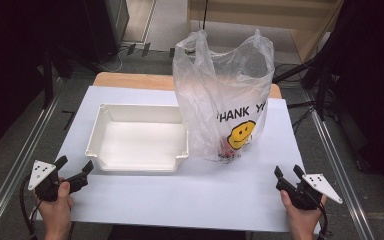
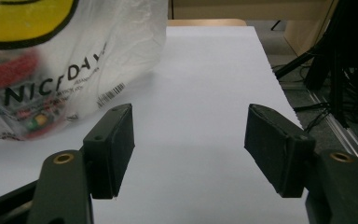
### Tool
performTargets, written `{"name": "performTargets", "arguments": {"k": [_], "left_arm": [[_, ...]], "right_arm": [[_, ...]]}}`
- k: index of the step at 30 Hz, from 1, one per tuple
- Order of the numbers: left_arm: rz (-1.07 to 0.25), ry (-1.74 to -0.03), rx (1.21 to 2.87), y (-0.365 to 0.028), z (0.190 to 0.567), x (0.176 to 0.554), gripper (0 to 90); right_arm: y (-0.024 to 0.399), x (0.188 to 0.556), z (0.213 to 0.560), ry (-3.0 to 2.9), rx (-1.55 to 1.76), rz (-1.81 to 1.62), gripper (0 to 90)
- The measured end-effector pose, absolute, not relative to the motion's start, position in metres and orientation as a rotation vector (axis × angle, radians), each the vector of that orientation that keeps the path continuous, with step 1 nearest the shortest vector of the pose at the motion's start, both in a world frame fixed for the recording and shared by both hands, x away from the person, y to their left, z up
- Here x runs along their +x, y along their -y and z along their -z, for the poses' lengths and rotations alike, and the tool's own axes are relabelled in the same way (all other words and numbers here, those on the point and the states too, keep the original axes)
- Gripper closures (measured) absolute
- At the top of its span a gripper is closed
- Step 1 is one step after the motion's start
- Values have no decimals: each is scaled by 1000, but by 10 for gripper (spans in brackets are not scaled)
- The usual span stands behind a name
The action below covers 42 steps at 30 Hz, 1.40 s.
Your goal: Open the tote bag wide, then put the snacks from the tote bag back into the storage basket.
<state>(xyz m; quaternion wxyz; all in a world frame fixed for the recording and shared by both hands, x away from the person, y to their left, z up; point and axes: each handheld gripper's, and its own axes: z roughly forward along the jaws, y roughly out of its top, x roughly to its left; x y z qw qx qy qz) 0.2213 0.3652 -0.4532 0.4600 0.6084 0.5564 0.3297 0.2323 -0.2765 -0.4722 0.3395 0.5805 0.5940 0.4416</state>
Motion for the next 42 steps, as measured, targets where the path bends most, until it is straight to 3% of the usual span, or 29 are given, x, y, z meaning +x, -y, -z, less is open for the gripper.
{"name": "performTargets", "arguments": {"k": [11, 13, 20, 24, 28, 42], "left_arm": [[-841, -1353, 1486, -349, 424, 213, 82], [-859, -1332, 1498, -341, 412, 213, 129], [-836, -1287, 1503, -321, 396, 218, 135], [-790, -1252, 1532, -303, 388, 230, 135], [-758, -1205, 1571, -276, 383, 245, 136], [-703, -1137, 1636, -234, 374, 271, 137]], "right_arm": [[259, 236, 445, -1529, 1459, -1201, 329], [252, 242, 432, -1544, 1439, -1228, 323], [236, 258, 408, -1564, 1406, -1262, 309], [223, 267, 395, -1605, 1364, -1278, 280], [210, 281, 384, -1639, 1395, -1305, 161], [175, 301, 384, -1760, 1374, -1343, 40]]}}
